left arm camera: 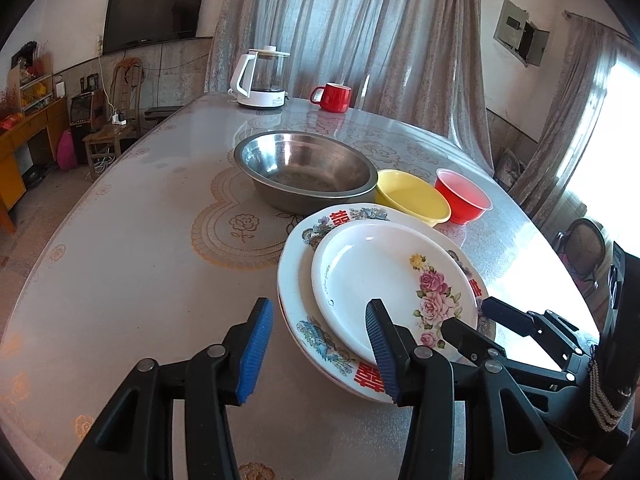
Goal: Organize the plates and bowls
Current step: 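Open both tools and release the pink-rose plate on the stack, then withdraw both open tools from the stack toward the steel bowl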
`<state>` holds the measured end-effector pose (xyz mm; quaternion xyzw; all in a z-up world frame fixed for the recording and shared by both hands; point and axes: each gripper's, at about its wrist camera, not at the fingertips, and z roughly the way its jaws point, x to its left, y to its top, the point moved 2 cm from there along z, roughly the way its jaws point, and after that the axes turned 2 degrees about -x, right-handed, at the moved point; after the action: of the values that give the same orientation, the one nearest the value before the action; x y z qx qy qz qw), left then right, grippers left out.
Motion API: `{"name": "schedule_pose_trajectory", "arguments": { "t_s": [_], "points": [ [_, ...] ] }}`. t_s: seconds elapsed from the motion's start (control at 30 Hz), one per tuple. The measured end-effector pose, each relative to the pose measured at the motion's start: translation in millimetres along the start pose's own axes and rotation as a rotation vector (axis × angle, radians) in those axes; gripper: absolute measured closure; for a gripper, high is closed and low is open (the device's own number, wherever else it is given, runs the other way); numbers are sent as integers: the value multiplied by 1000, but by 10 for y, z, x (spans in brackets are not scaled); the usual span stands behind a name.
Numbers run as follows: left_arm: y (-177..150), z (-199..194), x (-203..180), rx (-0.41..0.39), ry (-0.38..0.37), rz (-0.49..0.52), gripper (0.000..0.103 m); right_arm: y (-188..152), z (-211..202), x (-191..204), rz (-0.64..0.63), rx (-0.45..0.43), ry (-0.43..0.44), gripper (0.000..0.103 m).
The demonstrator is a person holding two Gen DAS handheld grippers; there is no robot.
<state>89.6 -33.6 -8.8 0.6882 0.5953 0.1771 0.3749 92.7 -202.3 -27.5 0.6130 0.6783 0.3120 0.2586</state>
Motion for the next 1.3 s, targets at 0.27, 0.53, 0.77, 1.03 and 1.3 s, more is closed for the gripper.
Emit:
{"name": "schedule_pose_trajectory", "arguments": {
  "t_s": [0.27,0.53,0.77,1.03,1.3],
  "points": [
    [-30,-38,74,10,24,-22,54,42,-108,-60,62,-23,59,45],
    [-60,-53,156,16,40,-42,54,92,-116,-5,86,-14,114,45],
    [-68,-57,275,16,58,-70,54,137,-99,110,67,-14,143,45],
    [-76,-26,442,27,80,-115,54,181,-38,152,76,7,184,45],
    [-100,57,650,61,97,-179,54,258,81,227,102,38,249,45]
  ]
}}
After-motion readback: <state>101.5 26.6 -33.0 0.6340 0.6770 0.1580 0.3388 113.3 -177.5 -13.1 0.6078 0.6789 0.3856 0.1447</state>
